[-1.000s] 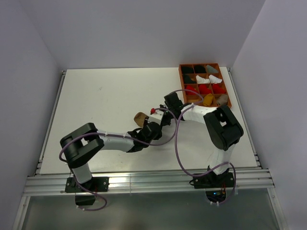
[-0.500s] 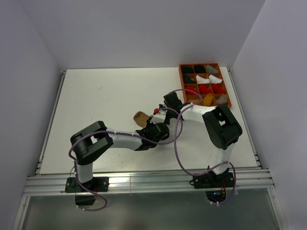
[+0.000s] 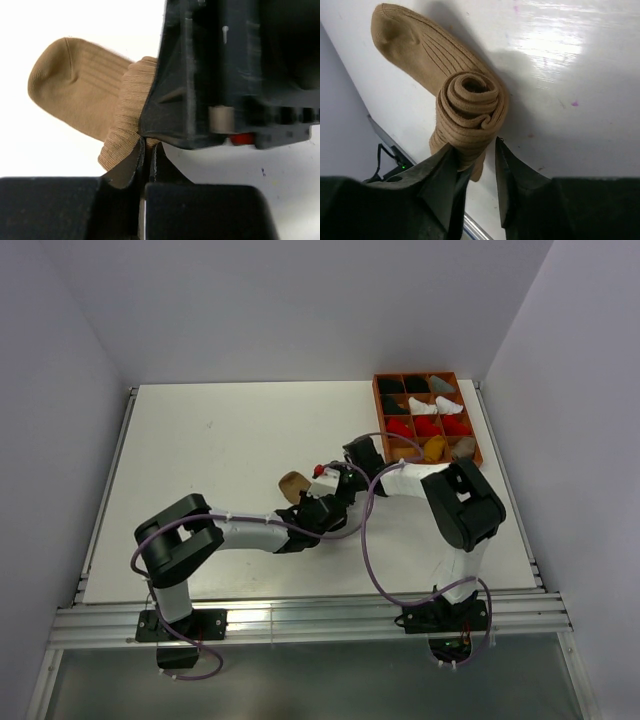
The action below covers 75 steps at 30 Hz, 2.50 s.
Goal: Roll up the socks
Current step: Roll the sock at the center of the board.
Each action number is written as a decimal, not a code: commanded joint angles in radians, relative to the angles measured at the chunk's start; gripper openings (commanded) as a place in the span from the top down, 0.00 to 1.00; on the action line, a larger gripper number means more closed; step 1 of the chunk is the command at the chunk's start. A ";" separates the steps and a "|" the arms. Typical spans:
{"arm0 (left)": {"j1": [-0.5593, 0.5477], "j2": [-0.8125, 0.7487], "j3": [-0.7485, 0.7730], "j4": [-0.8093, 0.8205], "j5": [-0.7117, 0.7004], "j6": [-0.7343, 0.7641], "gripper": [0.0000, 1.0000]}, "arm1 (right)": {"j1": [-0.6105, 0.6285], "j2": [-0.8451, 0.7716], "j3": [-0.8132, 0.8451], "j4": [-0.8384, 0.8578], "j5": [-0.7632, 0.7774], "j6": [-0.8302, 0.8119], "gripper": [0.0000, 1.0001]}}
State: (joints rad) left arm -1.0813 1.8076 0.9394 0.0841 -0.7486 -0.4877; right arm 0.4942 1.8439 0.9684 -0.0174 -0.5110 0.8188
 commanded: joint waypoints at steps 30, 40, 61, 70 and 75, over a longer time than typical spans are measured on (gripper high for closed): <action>0.538 0.005 0.125 -0.215 1.078 -0.075 0.96 | -0.029 0.104 -0.335 1.025 0.061 0.293 0.39; 0.590 0.073 0.145 -0.219 1.141 -0.089 0.95 | 0.004 0.201 -0.215 0.975 0.101 0.290 0.37; 0.495 -0.091 -0.163 0.071 1.154 -0.305 0.91 | 0.015 -0.023 -0.094 0.159 0.098 -0.064 0.86; 0.469 -0.187 -0.234 0.152 1.028 -0.327 0.58 | 0.021 -0.017 0.062 -0.199 0.229 -0.161 1.00; 0.416 -0.309 -0.246 0.079 0.791 -0.292 0.51 | 0.038 0.018 0.130 -0.305 0.272 -0.153 1.00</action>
State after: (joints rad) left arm -0.6323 1.5810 0.6964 0.2142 0.2276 -0.8143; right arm 0.5232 1.8381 1.0622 -0.1555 -0.3489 0.7074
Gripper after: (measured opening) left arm 0.486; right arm 0.328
